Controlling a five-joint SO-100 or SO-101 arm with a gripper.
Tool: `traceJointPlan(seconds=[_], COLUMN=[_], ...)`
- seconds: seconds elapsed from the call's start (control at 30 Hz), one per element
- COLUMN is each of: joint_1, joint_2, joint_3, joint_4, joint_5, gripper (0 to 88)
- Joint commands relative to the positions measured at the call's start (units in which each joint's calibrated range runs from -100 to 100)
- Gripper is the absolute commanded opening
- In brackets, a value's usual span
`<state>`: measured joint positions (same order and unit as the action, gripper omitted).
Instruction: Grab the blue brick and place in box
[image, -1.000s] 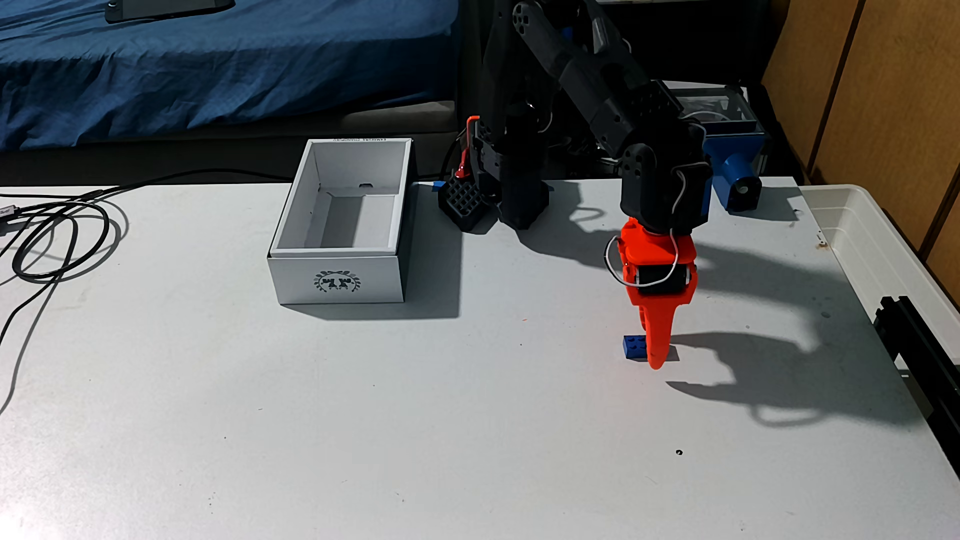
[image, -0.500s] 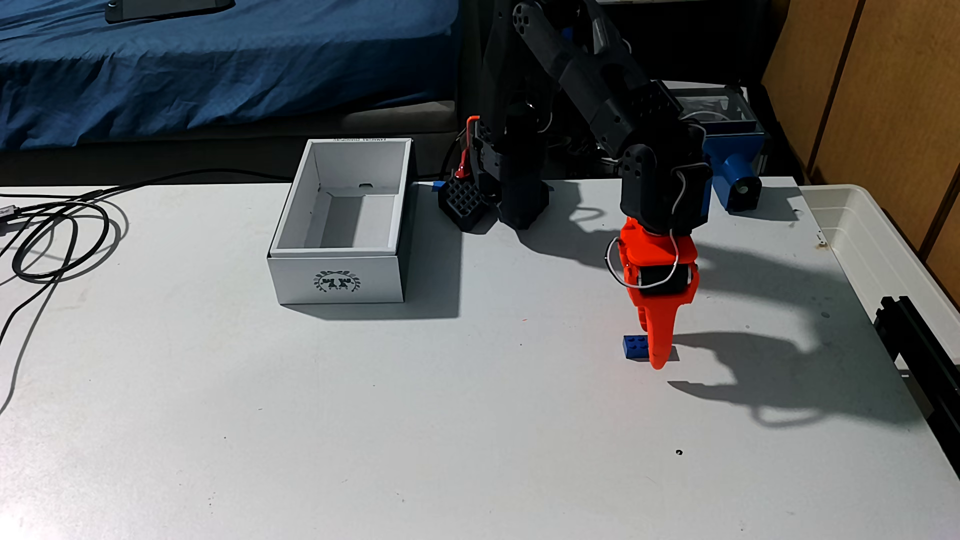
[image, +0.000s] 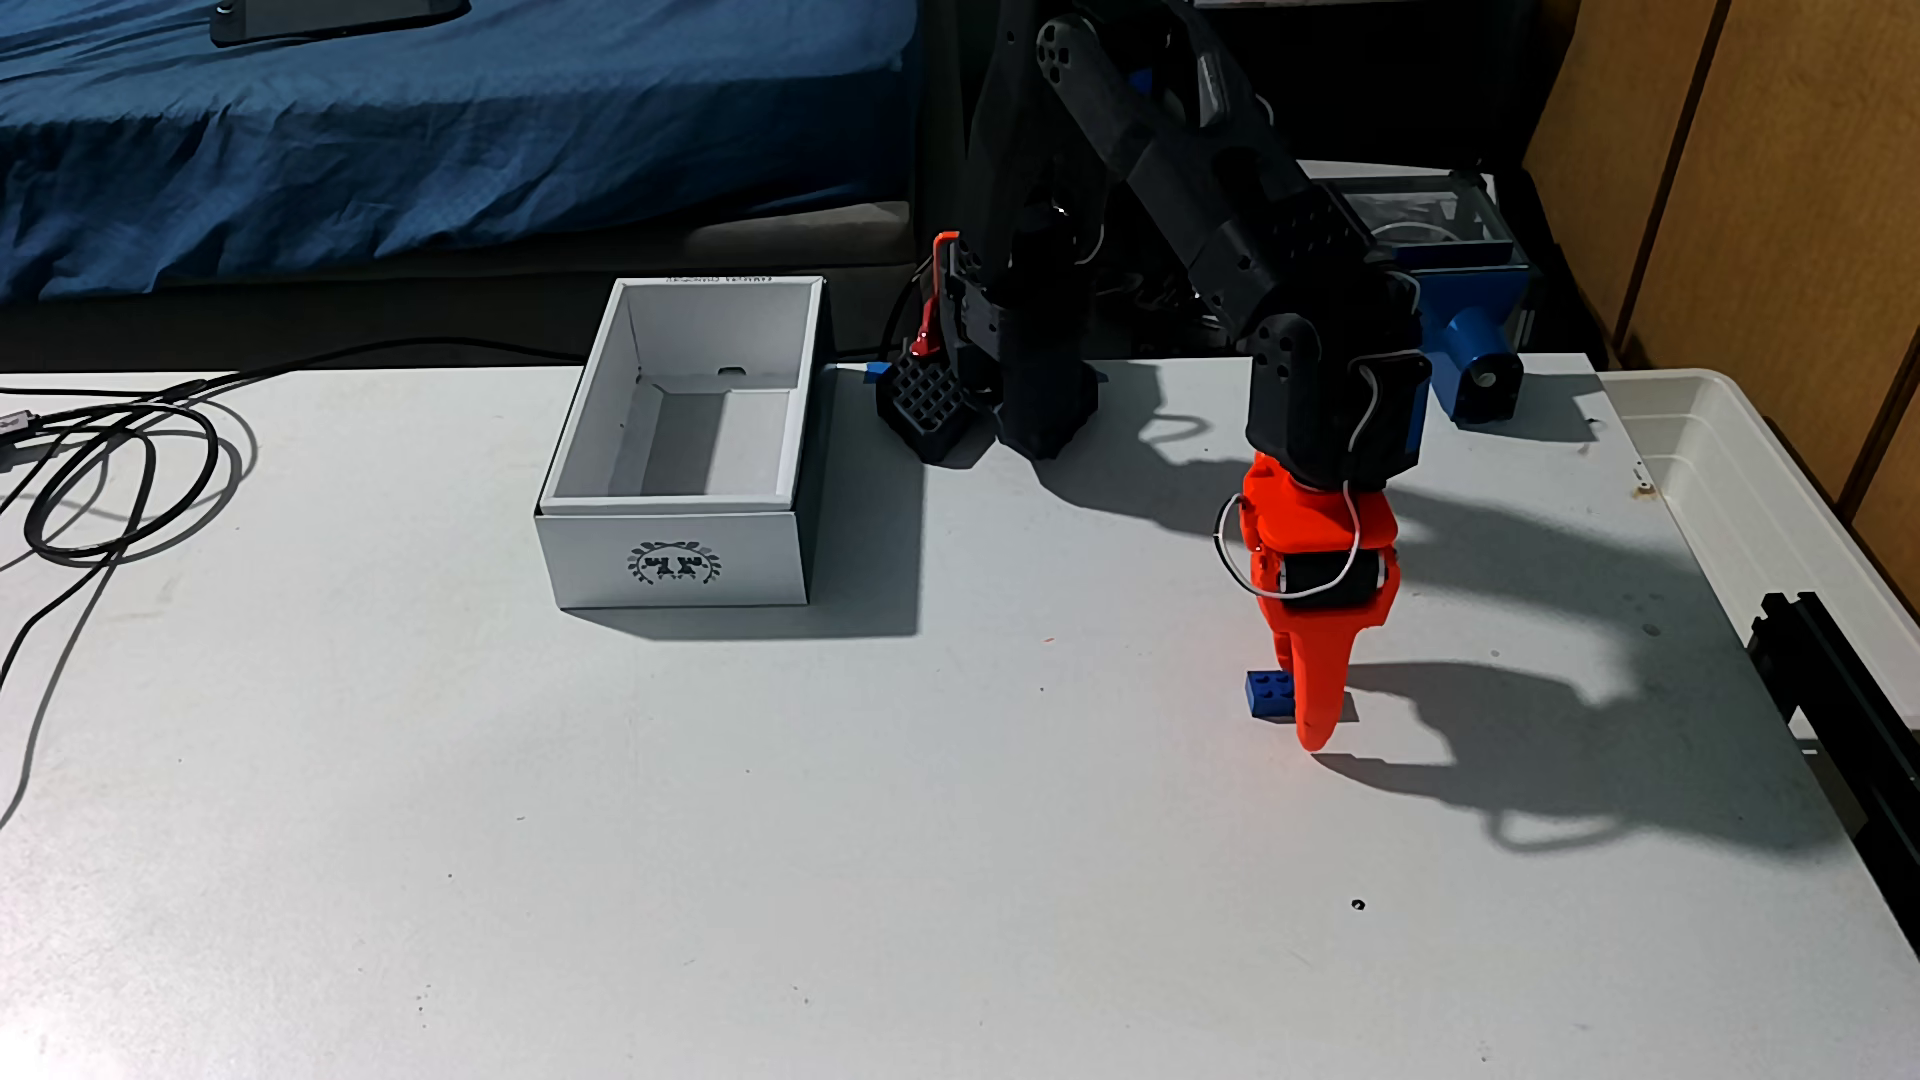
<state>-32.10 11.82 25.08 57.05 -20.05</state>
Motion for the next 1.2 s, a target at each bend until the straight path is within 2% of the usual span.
traceJointPlan(seconds=[0.0, 0.17, 0.57, 0.77, 1.0, 1.17], joint_1=[-0.2, -0.1, 1.9, 5.4, 10.4, 16.6], joint_2=[0.3, 0.2, -1.0, -5.2, -15.3, -25.7], joint_3=[-0.8, -0.8, -1.9, -10.3, -11.4, -10.8], joint_4=[-0.2, -0.3, 0.8, 12.6, 20.6, 26.6], joint_5=[0.3, 0.3, 0.5, 0.5, 0.6, 5.1], gripper=[12.2, 1.1, 0.8, 0.8, 0.8, 0.8])
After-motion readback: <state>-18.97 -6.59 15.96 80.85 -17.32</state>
